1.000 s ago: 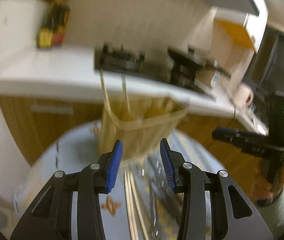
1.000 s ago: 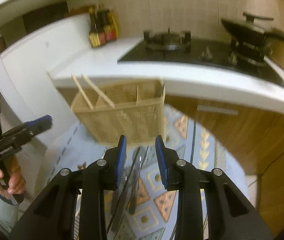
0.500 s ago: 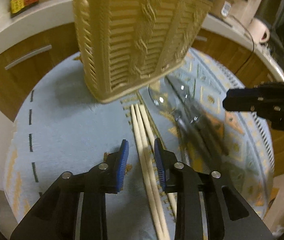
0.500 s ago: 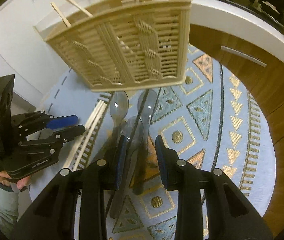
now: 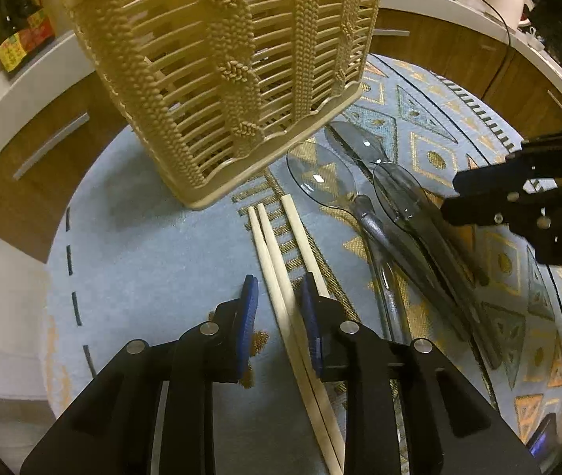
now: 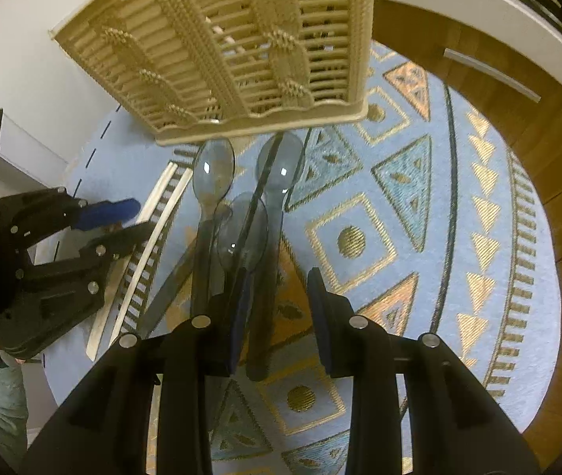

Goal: Organize utensils
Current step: 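Grasp a chopstick with the left tool while the right tool grasps a spoon, then carry the chopstick and spoon over the caddy and open both tools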

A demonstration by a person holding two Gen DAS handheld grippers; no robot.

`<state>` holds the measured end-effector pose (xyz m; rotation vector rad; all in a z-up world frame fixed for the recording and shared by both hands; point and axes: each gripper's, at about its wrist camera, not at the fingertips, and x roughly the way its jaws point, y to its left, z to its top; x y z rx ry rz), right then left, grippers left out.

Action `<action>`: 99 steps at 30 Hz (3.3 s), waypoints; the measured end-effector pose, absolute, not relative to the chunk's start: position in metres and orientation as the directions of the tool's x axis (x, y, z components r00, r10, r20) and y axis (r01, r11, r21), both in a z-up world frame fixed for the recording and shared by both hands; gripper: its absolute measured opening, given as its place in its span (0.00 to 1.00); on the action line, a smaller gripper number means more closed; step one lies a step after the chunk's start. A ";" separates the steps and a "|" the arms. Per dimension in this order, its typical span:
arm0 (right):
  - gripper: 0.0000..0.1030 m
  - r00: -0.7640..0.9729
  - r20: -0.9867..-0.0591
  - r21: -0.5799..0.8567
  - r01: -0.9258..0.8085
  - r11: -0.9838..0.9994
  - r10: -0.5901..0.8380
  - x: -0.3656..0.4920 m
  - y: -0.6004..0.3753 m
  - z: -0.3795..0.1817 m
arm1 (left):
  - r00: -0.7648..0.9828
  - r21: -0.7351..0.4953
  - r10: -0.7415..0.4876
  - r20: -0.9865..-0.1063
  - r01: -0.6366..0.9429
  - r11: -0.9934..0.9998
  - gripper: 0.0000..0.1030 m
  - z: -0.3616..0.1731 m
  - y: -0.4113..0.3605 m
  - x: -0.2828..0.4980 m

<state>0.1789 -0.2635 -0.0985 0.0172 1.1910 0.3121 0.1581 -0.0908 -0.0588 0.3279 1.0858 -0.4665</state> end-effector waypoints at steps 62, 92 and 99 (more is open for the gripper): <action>0.10 0.536 -0.813 0.066 -0.305 0.950 0.228 0.163 -0.265 -0.008 | 0.735 -0.228 -0.476 -0.483 0.419 0.879 0.03 0.081 -0.015 0.103; 0.10 0.930 -0.250 0.161 -0.236 0.958 0.270 0.253 -0.299 0.084 | 0.851 -0.185 -0.469 -0.237 0.434 0.882 0.03 0.132 -0.065 0.199; 0.10 0.929 -0.258 0.175 -0.224 0.959 0.264 0.262 -0.299 0.051 | 0.833 -0.208 -0.488 -0.261 0.445 0.871 0.03 0.097 -0.060 0.210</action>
